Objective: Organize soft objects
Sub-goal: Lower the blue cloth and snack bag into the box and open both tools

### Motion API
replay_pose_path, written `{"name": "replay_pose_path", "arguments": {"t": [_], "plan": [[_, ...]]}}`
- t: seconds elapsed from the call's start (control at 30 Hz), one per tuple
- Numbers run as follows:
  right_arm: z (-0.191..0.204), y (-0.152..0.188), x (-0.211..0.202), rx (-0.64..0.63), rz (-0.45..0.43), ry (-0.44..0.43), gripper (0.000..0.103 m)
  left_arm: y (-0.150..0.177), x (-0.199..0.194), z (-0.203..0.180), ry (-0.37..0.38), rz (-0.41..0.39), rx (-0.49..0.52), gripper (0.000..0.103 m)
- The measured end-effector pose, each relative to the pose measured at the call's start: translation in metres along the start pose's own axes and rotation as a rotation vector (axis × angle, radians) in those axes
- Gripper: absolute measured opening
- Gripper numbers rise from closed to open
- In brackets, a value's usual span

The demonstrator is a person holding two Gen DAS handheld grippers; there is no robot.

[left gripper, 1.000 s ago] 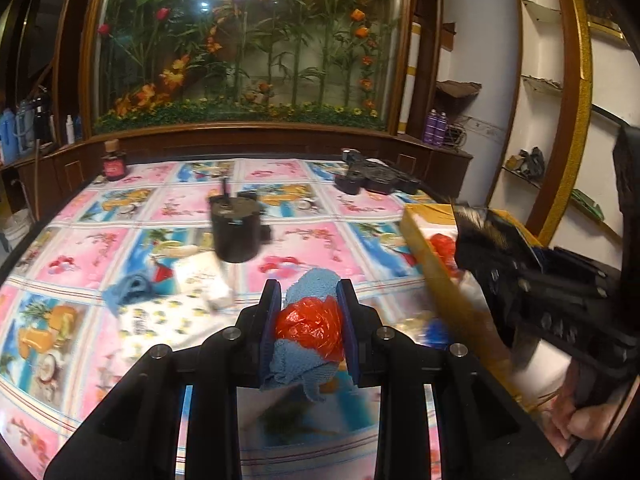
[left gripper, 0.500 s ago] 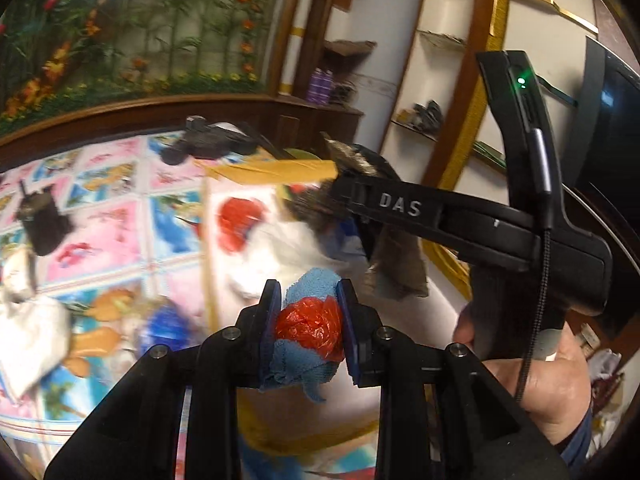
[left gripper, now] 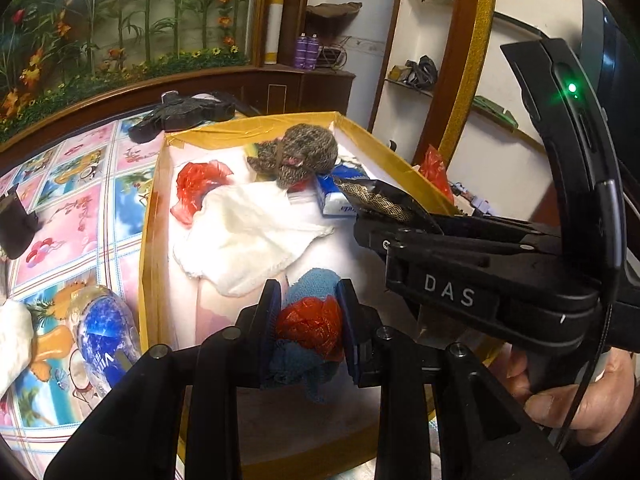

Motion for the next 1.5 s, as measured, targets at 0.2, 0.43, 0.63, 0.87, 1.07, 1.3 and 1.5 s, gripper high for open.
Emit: {"name": "replay_pose_path", "arguments": {"t": [0.2,0.43,0.63,0.87,1.07,1.3,1.5], "plan": [[0.004,-0.007,0.015,-0.053,0.046,-0.011,0.04,0.006,0.002,-0.003,-0.072,-0.012,0.043,0.026],[0.005,-0.014,0.025,-0.077,0.049,-0.001,0.041,0.005,0.005,0.001,-0.08,0.003,0.034,0.026],[0.009,-0.006,0.029,-0.067,0.024,0.01,0.044,0.005,0.006,0.001,-0.091,0.005,0.036,0.026],[0.011,0.006,0.026,-0.057,0.011,0.007,0.044,0.006,0.006,0.0,-0.09,0.007,0.035,0.027],[0.01,0.007,0.026,-0.055,0.007,0.006,0.045,0.006,0.006,0.001,-0.088,0.008,0.032,0.028],[0.008,0.007,0.025,-0.052,0.005,0.003,0.048,0.008,0.004,0.005,-0.089,0.007,0.027,0.028],[0.007,0.006,0.023,-0.04,-0.011,0.016,0.054,0.01,0.002,0.001,-0.079,0.005,0.056,0.05]]}}
Point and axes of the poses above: each gripper's, at about its wrist camera, not at the fingertips, and x roughly the way its jaws point, z to its left, y to its underside, the point moved 1 cm from there along x, roughly the way its jaws point, and after that the axes turned 6 degrees about -x, right-handed, at the moved point
